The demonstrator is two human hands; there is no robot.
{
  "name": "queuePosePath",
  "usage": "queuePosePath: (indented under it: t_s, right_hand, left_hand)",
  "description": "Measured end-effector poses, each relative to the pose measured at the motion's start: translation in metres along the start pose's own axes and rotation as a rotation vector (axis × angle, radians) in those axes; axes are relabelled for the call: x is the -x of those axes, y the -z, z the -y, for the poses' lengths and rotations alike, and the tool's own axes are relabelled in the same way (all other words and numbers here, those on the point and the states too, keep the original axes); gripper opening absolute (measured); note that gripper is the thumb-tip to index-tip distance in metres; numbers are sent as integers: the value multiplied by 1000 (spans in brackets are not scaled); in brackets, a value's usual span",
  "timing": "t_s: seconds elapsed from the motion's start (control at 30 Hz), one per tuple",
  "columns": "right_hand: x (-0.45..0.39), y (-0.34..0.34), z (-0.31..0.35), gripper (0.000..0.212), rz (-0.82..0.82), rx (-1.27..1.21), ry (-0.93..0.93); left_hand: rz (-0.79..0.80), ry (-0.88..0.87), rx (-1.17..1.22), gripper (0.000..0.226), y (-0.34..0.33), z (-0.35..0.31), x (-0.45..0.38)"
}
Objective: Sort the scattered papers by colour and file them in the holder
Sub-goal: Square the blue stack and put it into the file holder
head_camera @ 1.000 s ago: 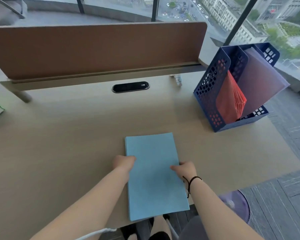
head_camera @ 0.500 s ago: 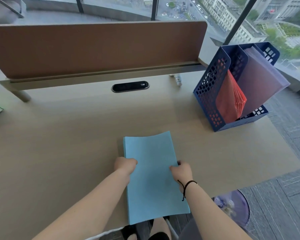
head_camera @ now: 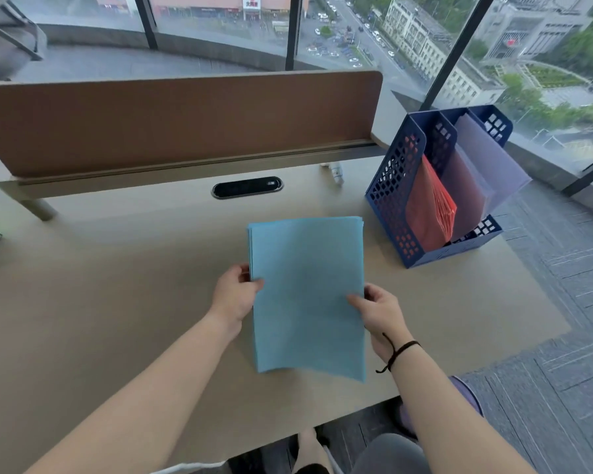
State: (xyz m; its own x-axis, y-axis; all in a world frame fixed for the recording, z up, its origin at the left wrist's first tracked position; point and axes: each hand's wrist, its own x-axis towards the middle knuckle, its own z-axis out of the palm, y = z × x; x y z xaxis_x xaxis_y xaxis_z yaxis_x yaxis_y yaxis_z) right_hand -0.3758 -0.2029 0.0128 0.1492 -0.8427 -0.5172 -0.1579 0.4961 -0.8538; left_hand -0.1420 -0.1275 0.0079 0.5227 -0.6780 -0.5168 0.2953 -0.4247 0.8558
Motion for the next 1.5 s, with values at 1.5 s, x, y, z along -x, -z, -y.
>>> queuePosePath:
  t_s: [1.5]
  right_hand:
    - [0,-1,16,49,-185,-124,230]
  left_hand:
    - [317,-290,-168,39,-39,-68,15]
